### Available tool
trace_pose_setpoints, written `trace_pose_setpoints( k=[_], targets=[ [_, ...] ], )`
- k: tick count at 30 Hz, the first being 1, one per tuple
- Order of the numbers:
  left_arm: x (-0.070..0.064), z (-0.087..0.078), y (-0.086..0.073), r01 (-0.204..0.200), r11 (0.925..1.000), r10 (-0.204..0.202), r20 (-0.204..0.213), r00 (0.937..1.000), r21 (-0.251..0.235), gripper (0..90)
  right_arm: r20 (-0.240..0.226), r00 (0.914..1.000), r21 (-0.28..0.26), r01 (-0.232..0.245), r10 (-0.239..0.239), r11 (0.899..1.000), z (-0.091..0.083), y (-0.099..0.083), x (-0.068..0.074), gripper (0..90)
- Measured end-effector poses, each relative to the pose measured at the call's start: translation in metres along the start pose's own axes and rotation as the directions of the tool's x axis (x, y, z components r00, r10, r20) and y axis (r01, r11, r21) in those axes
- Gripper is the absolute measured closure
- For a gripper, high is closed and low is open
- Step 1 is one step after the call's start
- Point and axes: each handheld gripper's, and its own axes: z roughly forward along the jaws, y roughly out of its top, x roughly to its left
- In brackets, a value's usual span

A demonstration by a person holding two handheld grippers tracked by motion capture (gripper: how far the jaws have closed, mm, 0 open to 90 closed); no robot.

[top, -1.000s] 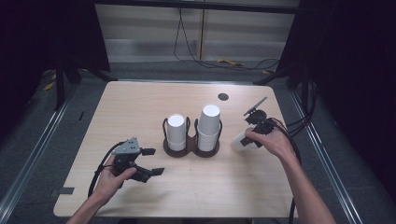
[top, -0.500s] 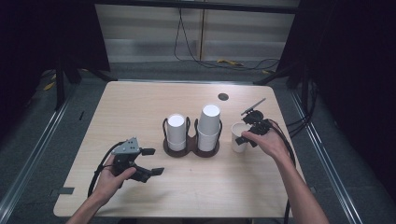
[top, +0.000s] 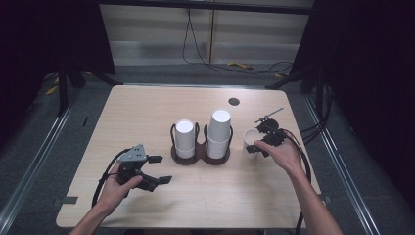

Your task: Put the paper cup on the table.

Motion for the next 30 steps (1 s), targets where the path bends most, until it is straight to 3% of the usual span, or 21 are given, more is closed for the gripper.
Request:
trace_pose_setpoints(
  k=[11,14,23,30],
  targets=[
    [0.001,-0.002,0.0,-0.004,1.0,0.004,-0.006,1.0,0.005,15.8,-0.005,0.9989,-0.073,-0.047,0.047,0.996,0.001,-0.016,-0.003,17.2],
    [0.001,-0.001,0.0,0.0,1.0,0.0,-0.004,1.0,-0.003,15.8,-0.032,0.9978,-0.09,-0.061,0.059,0.994,-0.001,-0.021,-0.005,16.5],
    [0.002,-0.007,0.001,0.007,0.9996,-0.008,-0.024,0.9997,-0.027,15.8,-0.024,0.9955,-0.175,-0.094,0.091,0.98,-0.014,-0.035,-0.003,16.6],
    [0.002,-0.01,0.001,0.0,0.9999,0.0,-0.037,0.9993,-0.012,15.8,-0.022,0.9958,-0.24,-0.091,0.088,0.967,-0.017,-0.049,0.006,18.6]
  ],
)
